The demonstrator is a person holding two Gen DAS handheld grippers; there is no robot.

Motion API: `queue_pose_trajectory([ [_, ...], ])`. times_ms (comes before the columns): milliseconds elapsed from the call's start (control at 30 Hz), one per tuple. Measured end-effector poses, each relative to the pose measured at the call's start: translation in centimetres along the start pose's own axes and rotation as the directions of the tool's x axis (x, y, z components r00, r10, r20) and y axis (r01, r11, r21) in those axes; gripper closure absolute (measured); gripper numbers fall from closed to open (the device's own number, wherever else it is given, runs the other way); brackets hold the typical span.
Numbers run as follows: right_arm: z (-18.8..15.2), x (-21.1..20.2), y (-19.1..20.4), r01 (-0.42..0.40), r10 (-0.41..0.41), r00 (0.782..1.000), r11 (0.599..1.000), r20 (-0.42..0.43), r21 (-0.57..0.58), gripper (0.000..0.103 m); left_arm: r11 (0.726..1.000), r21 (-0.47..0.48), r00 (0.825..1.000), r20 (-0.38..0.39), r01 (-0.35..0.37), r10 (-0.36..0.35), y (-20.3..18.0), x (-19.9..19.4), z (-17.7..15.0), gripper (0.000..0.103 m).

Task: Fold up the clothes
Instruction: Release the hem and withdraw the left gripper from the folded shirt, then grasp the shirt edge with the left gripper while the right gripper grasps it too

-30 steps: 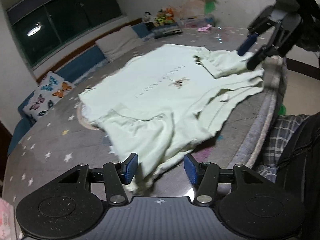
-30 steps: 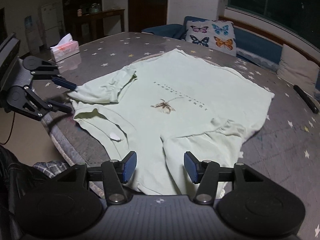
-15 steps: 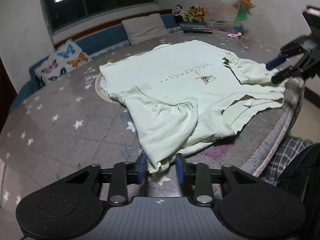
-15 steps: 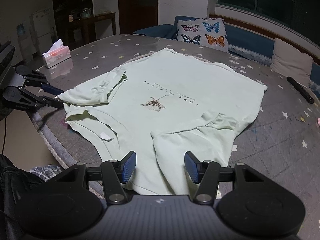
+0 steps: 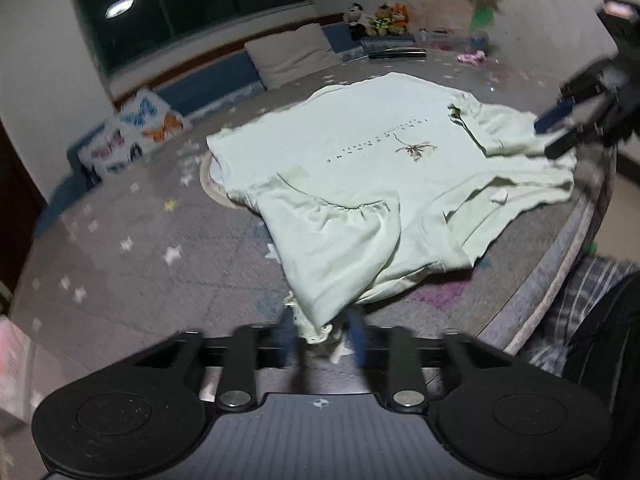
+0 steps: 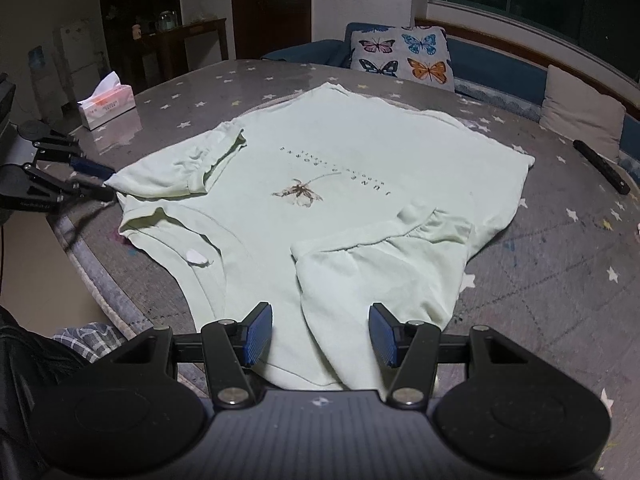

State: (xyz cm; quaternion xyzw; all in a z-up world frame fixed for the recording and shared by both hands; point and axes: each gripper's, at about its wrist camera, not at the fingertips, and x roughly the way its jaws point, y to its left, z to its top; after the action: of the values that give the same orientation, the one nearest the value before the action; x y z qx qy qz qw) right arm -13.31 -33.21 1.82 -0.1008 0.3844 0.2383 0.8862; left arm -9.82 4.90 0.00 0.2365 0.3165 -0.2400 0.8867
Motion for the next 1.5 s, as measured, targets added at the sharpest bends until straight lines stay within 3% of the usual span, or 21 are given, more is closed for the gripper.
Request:
queue_pose_trajectory([
  [167, 0.2, -0.3, 0.3, 0.001, -0.001, 1.0, 1.0, 0.006, -0.014, 0.048, 0.989, 0.149, 0.999, 0.047, -0.012, 0.005, -1.7, -0.5, 0.2, 0.058],
  [400, 0.2, -1.4, 1.0, 0.008, -0.007, 1.0, 0.998, 0.005, -0.068, 0.048, 0.944, 0.328, 0.997, 0.068, 0.014, -0.039, -3.1, 1.3, 0.2, 0.059],
  [533, -0.2, -2.1, 1.5, 0.013, -0.014, 1.0, 0.992, -0.011, -0.126, 0.048, 0.945, 0.323, 0.996, 0.057, 0.051, -0.073, -2.7, 1.9, 0.3, 0.086],
  [667, -0.9, -2.5, 2.1, 0.017, -0.027, 0.999, 0.976, -0.044, -0.217, 0.047, 0.955, 0.292, 0.994, 0.07, 0.058, -0.082, -2.5, 2.1, 0.5, 0.095],
  [900, -1.5, -1.6, 2.9, 0.021, -0.046, 0.996, 0.946, -0.071, -0.323, 0.05, 0.974, 0.224, 0.993, 0.105, 0.036, -0.061, -1.9, 1.8, 1.7, 0.097],
  [1000, -1.8, -1.2, 2.9, 0.029, -0.059, 0.995, 0.944, -0.081, -0.329, 0.056, 0.98, 0.197, 0.992, 0.112, 0.027, -0.05, -1.7, 1.9, 2.1, 0.097],
  [1100, -1.9, -1.2, 2.5, 0.039, -0.07, 0.994, 0.947, -0.084, -0.32, 0.069, 0.985, 0.171, 0.993, 0.114, 0.019, -0.039, -1.3, 2.0, 2.4, 0.097],
  [1300, -2.1, -1.2, 2.1, 0.044, -0.074, 0.994, 0.946, -0.08, -0.321, 0.07, 0.99, 0.142, 0.992, 0.12, 0.013, -0.03, -0.9, 2.5, 2.8, 0.097],
  [1400, -2.1, -1.0, 2.0, 0.059, -0.088, 0.992, 0.953, -0.086, -0.296, 0.09, 0.989, 0.149, 0.993, 0.111, 0.019, -0.036, -1.0, 2.8, 2.6, 0.097],
  [1500, -1.9, -0.8, 1.7, 0.08, -0.106, 0.991, 0.955, -0.08, -0.286, 0.09, 0.987, 0.16, 0.994, 0.107, 0.02, -0.037, -1.2, 2.8, 2.4, 0.097],
])
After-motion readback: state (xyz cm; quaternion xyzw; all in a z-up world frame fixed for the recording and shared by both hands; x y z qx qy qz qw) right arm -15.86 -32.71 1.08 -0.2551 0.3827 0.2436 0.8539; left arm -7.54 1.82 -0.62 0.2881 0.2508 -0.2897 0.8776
